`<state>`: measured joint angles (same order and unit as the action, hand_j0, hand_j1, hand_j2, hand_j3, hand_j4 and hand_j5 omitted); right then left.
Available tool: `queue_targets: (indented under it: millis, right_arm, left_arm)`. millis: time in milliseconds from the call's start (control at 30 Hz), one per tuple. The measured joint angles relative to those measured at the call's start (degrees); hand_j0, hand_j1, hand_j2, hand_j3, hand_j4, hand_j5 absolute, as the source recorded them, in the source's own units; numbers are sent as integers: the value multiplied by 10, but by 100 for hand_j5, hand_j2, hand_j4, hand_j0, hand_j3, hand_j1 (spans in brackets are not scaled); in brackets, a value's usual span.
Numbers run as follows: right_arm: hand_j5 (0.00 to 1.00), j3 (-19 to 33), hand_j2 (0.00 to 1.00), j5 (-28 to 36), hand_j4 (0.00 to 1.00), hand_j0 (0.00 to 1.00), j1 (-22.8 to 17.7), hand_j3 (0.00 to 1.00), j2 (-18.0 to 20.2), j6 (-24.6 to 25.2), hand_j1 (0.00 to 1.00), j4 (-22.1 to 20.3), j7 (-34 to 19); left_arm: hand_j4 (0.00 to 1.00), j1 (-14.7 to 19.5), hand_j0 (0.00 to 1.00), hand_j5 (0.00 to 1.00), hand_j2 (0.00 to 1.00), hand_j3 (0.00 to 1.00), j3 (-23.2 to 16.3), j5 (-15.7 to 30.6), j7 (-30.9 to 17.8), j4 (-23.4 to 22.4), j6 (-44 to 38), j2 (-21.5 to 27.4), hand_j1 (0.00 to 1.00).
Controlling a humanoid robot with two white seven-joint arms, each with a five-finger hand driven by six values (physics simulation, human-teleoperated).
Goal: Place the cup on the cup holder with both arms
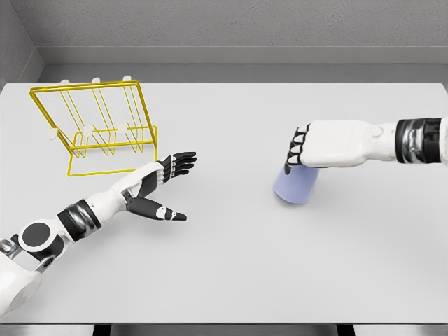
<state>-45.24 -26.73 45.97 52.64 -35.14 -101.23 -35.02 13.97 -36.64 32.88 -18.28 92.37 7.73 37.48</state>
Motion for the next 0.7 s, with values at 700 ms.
queue_targets:
  millis: [700]
  right_arm:
    - [100, 199, 100, 104, 100, 100, -136, 100, 28, 1, 100, 4, 0]
  left_arm:
    - [100, 1, 100, 100, 100, 100, 1, 0, 0, -1, 0, 0, 100]
